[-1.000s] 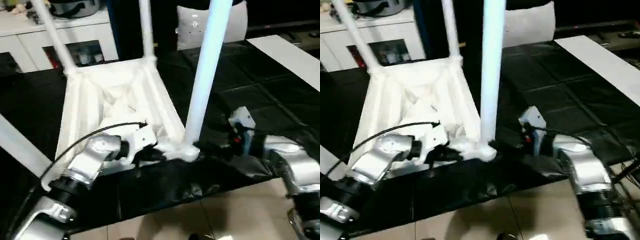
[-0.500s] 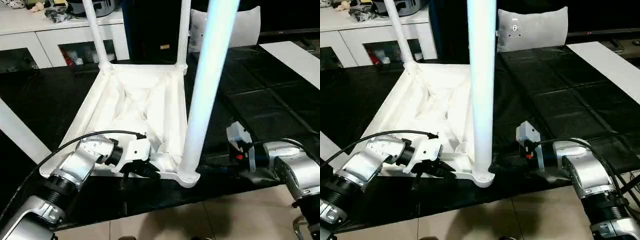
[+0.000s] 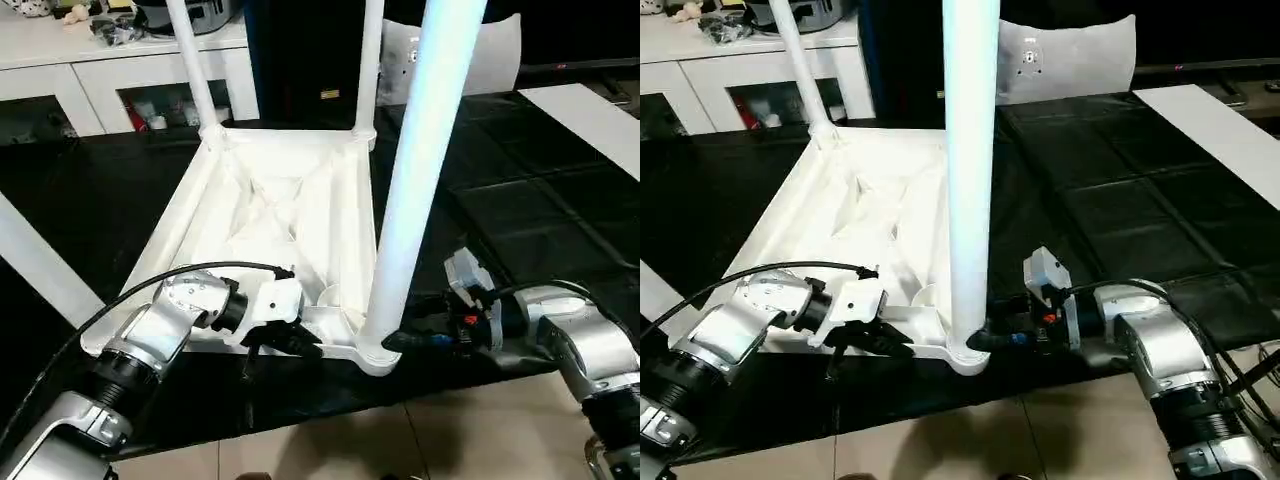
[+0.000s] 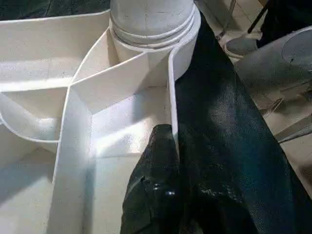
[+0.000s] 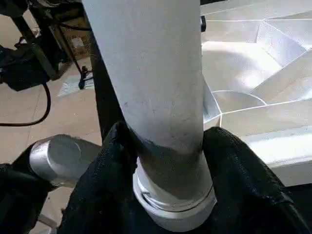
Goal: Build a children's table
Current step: Rotate leg to tighten
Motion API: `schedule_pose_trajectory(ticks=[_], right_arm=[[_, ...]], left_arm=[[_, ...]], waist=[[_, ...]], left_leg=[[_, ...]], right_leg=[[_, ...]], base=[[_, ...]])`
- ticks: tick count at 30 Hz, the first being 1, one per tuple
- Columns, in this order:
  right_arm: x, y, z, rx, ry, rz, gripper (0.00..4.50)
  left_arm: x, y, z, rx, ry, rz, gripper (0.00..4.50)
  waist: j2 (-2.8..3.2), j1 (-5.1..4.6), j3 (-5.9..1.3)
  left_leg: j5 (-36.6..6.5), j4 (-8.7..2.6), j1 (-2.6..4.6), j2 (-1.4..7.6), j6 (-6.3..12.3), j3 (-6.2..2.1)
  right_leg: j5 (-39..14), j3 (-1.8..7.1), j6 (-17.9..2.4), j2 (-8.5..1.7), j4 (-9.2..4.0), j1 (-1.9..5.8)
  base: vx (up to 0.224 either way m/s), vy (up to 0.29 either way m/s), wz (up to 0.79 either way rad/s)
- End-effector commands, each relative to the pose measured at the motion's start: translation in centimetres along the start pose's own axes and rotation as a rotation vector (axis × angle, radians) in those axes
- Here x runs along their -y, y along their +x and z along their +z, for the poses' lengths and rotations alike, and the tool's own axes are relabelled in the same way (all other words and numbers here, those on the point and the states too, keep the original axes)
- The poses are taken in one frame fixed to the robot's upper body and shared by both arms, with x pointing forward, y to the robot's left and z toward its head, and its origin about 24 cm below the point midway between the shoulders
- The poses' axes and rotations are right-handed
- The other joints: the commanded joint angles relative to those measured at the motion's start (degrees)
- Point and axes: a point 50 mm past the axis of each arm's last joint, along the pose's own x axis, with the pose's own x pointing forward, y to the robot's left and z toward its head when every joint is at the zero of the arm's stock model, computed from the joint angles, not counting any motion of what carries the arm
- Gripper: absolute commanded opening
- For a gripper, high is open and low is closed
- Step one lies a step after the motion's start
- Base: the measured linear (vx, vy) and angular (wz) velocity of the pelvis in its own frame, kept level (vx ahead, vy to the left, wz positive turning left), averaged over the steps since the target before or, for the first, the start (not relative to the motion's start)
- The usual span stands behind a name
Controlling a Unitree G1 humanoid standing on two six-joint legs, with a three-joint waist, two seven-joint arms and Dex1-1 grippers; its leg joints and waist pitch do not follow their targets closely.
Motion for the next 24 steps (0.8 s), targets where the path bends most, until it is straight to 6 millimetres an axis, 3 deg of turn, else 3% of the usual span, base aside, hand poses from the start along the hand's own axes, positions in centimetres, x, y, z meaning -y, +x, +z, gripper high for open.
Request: schedule_pose_trajectory(ticks=[1, 11, 13, 16, 22, 24], right_arm=[[0.05, 1.00, 0.69, 0.010, -0.025, 0.032, 1.90], [0.22, 0.93, 0.34, -0.002, 0.002, -0.005, 1.87], [0.43, 0.94, 0.42, 0.018, 0.028, -0.021, 2.43], [0.70, 1.12, 0.50, 0.017, -0.006, -0.056, 2.66], [0.61, 1.19, 0.33, -0.005, -0.004, -0.031, 2.66], [0.50, 1.16, 0.29, -0.002, 0.014, -0.014, 2.41]], left_arm=[[0.04, 0.73, 1.25, 0.013, 0.080, -0.067, 0.00], [0.17, 0.80, 1.12, 0.014, 0.069, -0.072, 0.00], [0.17, 0.81, 1.07, 0.013, 0.067, -0.069, 0.00], [0.14, 0.82, 1.05, 0.013, 0.067, -0.066, 0.00], [0.09, 0.80, 1.04, 0.011, 0.069, -0.064, 0.00], [0.07, 0.79, 1.04, 0.010, 0.069, -0.063, 0.00]], waist=[[-1.10, -0.17, -4.53], [-1.03, -0.23, -4.58], [-1.06, -0.31, -4.58], [-1.09, -0.49, -4.53], [-1.03, -0.31, -4.66], [-1.04, -0.25, -4.69]], left_leg=[[0.8, -4.74, -1.09, 1.93, 5.40, 0.68], [0.7, -4.82, -1.11, 1.98, 5.12, 0.61], [0.4, -4.85, -1.11, 2.02, 5.02, 0.59], [-0.7, -4.92, -1.12, 1.92, 4.38, 0.62], [-0.3, -5.00, -1.02, 2.18, 4.63, 0.57], [0.2, -4.97, -1.04, 2.13, 4.76, 0.58]], right_leg=[[-26.1, 3.08, -1.9, -2.98, -4.79, 4.91], [-26.1, 2.98, -1.4, -2.93, -4.86, 4.93], [-26.1, 2.91, -1.4, -2.86, -4.90, 4.96], [-27.4, 2.76, -1.0, -2.97, -5.15, 4.95], [-25.2, 2.99, -1.9, -2.96, -4.82, 5.01], [-24.8, 3.03, -2.0, -2.96, -4.75, 5.05]], base=[[0.000, 0.000, 0.00], [0.000, 0.000, 0.00], [0.000, 0.000, 0.00], [0.000, 0.000, 0.00], [0.000, 0.000, 0.00], [0.000, 0.000, 0.00]])
